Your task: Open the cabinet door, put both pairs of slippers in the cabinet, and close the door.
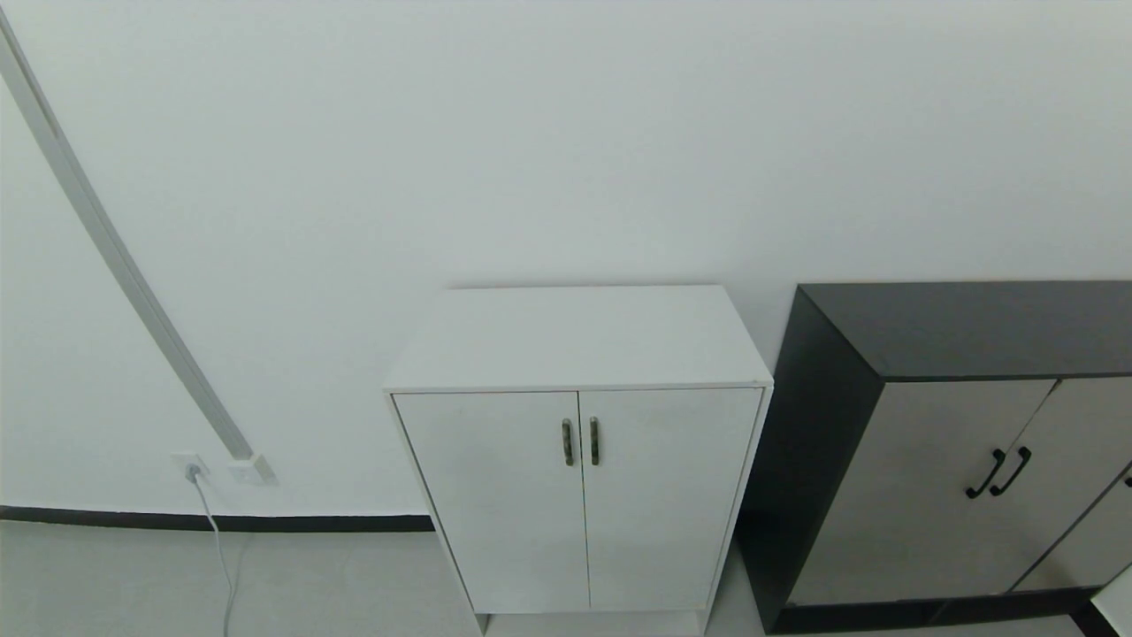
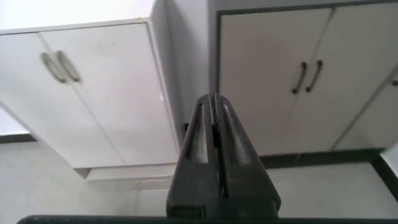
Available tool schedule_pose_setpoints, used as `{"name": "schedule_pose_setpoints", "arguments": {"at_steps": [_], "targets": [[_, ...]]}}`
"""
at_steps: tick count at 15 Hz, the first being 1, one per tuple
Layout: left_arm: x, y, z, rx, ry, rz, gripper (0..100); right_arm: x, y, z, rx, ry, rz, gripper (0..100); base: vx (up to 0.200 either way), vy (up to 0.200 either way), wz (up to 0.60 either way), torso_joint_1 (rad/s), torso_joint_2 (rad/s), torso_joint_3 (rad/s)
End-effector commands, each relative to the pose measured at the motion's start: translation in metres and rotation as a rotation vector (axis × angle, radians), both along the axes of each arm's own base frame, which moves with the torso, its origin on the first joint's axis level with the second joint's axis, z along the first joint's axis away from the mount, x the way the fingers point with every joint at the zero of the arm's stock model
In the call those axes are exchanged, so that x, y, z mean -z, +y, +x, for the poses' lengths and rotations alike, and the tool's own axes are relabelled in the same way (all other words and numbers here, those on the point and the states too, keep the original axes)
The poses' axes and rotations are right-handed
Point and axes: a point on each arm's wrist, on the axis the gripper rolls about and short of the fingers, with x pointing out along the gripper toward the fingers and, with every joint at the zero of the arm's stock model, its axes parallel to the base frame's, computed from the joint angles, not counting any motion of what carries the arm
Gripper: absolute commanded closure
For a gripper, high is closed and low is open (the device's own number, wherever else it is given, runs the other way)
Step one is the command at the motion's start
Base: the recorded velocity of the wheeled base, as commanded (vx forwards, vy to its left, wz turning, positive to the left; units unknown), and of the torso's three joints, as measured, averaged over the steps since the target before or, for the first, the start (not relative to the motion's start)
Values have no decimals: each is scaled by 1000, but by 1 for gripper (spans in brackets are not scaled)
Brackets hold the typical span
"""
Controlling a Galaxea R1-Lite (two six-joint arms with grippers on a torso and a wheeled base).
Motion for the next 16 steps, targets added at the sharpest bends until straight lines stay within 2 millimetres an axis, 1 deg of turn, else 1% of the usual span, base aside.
{"name": "schedule_pose_setpoints", "arguments": {"at_steps": [1,3,6,9,16], "targets": [[0,0,0,0,0,0,100,0,0,-1,21,-11,-2,100,0,0,0,0,0,0],[0,0,0,0,0,0,100,1,1,-6,45,-69,-1,100,0,0,0,0,0,0],[0,0,0,0,1,0,100,2,1,-9,49,-111,7,100,0,0,0,0,0,0],[0,0,0,0,0,1,100,2,1,-9,53,-131,53,100,0,0,0,0,0,0],[0,0,0,-3,0,1,100,2,1,-9,46,-128,46,100,0,0,0,0,0,0]]}}
